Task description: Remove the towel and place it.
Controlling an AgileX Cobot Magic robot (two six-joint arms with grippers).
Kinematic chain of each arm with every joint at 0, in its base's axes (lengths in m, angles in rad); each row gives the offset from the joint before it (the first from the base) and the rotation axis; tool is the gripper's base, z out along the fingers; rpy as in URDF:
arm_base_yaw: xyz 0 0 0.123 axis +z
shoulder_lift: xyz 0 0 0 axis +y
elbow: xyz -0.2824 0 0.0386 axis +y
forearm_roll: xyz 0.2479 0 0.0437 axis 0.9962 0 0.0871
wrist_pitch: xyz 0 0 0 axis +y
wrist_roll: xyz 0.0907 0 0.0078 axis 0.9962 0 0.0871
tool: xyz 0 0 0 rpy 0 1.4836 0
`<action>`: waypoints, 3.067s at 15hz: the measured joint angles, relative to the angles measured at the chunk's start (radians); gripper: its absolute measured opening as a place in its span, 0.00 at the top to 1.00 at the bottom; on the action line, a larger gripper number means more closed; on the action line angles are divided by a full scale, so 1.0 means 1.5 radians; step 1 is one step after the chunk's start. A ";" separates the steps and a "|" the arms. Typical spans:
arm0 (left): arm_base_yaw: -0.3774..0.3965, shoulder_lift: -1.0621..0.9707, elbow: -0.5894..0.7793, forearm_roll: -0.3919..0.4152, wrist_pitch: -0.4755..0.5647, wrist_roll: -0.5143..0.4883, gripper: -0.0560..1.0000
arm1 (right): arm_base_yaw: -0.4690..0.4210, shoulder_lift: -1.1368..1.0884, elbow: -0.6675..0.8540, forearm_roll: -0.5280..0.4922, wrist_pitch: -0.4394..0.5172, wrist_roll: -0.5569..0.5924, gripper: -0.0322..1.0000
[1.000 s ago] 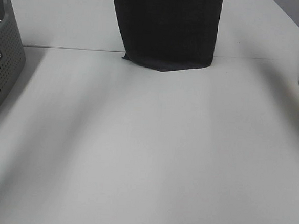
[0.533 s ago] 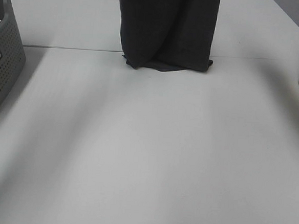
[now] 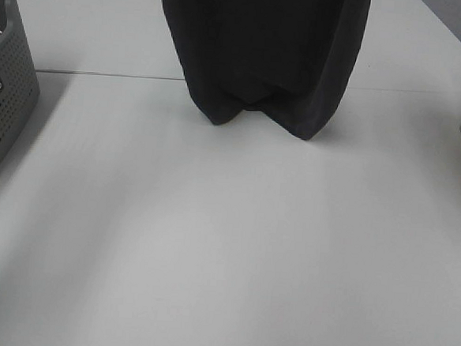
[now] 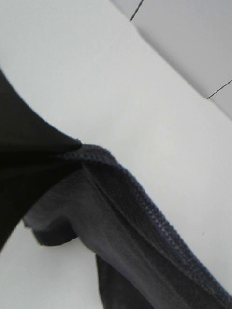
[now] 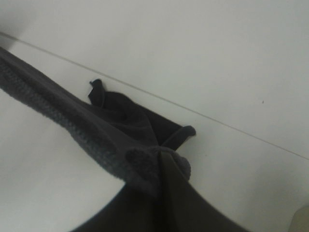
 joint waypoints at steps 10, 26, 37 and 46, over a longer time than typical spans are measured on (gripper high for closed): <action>-0.005 -0.244 0.343 0.024 0.049 -0.125 0.95 | 0.001 -0.180 0.283 0.094 0.019 -0.015 0.96; -0.139 -0.618 0.991 -0.133 0.014 -0.093 0.95 | 0.008 -0.504 0.711 0.113 0.022 -0.072 0.96; -0.225 -0.619 1.114 -0.216 0.017 -0.145 0.95 | 0.007 -0.799 0.971 0.153 0.021 -0.047 0.96; -0.257 -0.618 1.204 -0.256 0.015 -0.197 0.95 | 0.004 -0.858 1.138 0.192 0.019 -0.021 0.96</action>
